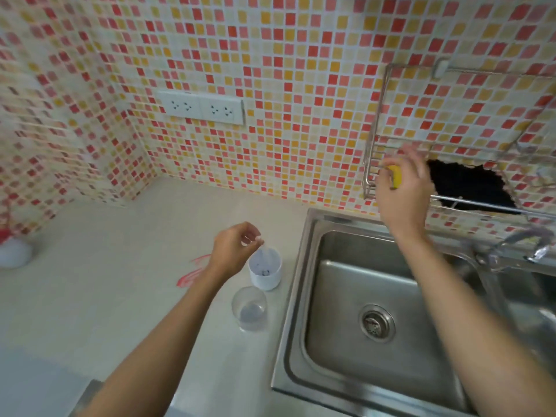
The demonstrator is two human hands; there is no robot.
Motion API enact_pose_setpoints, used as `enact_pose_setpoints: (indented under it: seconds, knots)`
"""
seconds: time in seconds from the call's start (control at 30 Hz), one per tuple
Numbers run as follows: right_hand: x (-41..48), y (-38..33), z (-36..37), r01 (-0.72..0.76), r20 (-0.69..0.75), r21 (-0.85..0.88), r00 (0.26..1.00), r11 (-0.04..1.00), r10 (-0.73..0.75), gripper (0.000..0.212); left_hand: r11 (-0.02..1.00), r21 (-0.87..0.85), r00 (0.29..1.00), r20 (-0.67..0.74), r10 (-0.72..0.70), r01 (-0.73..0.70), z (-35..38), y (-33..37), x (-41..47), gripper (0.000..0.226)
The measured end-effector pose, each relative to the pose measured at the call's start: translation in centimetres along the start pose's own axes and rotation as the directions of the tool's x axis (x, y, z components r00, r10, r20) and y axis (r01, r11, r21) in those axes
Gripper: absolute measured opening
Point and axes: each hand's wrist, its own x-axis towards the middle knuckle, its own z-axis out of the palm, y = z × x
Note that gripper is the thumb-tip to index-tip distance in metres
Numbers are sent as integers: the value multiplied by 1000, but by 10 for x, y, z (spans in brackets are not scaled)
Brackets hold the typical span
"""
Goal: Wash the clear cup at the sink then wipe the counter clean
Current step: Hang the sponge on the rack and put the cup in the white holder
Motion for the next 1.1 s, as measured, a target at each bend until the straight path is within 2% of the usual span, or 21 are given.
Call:
enact_pose_setpoints:
  seconds: [0.07,0.1,0.13,0.2,0.23,0.3,0.33,0.37,0.4,0.47,0.53,0.67,0.8,1.0,1.1]
  knots:
    - [-44,-9,16,59,-130,91,990,994,-47,14,1000,27,998,62,3,-4,4,-17,0,10]
    - [-67,-12,26,76,-138,119,989,990,-59,15,999,35,996,84,2,-5,7,-25,0,10]
    - [-89,-13,37,65,-95,132,994,989,-53,18,999,37,995,103,3,-7,9,-31,0,10]
    - [-127,-9,63,-44,156,100,987,994,28,30,1000,24,990,140,2,-6,15,-40,0,9]
    - [-143,-6,77,-117,343,41,934,992,96,39,1000,11,988,155,-1,-1,17,-43,0,9]
    - [-168,3,101,-233,676,-104,697,967,241,67,1000,-22,986,169,-12,16,21,-48,0,8]
    - [-178,7,111,-264,766,-146,580,953,278,81,999,-36,985,172,-16,23,22,-50,1,7]
    - [-185,9,119,-282,815,-156,504,947,285,92,999,-47,984,175,-15,24,23,-51,3,7]
    - [-191,9,126,-302,839,-145,467,942,278,100,998,-54,984,179,-9,19,23,-52,5,7]
    - [-198,3,135,-359,854,-85,455,930,254,104,998,-67,982,188,5,7,23,-53,7,7]
    - [-201,-3,142,-417,850,0,479,909,220,93,997,-72,981,196,12,2,23,-53,8,9]
    - [-203,-8,150,-444,822,95,539,891,181,73,997,-71,981,183,55,-43,24,-55,7,11]
    - [-208,-6,157,-504,813,79,532,860,237,78,991,4,968,214,129,-133,30,-53,7,11]
    - [-205,-3,159,-560,822,8,476,828,313,87,940,192,930,298,217,-281,42,-36,12,18]
    - [-203,-6,157,-545,831,-7,464,838,308,85,945,206,935,303,184,-253,38,-37,14,17]
